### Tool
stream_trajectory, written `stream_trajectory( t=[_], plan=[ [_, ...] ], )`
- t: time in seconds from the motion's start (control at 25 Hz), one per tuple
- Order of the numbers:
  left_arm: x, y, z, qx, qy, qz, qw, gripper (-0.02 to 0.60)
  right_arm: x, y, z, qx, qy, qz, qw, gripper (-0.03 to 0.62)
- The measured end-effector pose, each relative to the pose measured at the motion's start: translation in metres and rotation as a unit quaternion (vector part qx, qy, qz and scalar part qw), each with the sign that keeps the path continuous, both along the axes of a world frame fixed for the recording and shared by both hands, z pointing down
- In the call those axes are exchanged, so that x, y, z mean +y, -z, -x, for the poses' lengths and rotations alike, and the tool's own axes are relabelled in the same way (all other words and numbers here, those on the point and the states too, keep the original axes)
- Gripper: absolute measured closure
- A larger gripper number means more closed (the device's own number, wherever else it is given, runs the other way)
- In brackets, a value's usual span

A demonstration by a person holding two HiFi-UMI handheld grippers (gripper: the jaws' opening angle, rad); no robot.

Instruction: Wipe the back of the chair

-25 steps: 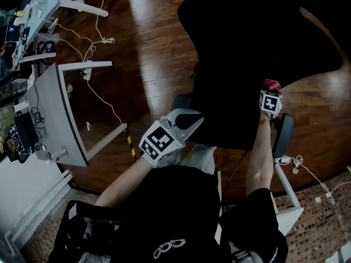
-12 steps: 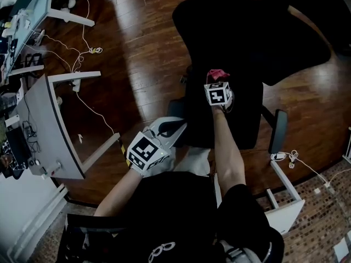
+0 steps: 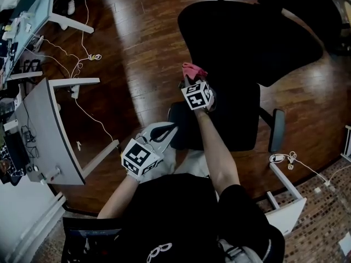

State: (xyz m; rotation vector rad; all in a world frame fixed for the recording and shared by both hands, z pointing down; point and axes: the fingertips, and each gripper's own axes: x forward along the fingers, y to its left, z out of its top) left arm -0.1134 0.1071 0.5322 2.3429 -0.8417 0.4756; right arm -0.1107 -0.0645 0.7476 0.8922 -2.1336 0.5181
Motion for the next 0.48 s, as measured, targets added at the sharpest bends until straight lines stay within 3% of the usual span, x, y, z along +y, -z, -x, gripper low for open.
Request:
stream_trajectory(
  t=[0.24,0.48],
  plan=[
    [0.006,0.007,-0.001,0.001,-0.001,-0.007,1.0,0.594,-0.034,0.035,-0.078,0.019,-0.059,-0.044,0.997,0.545],
    [0.009,0.009,-0.035,0.005,-0.016,-0.009,0.9998,0.594,-0.063,0.051,-0.228,0.058,-0.149,-0.064,0.985,0.545]
  ],
)
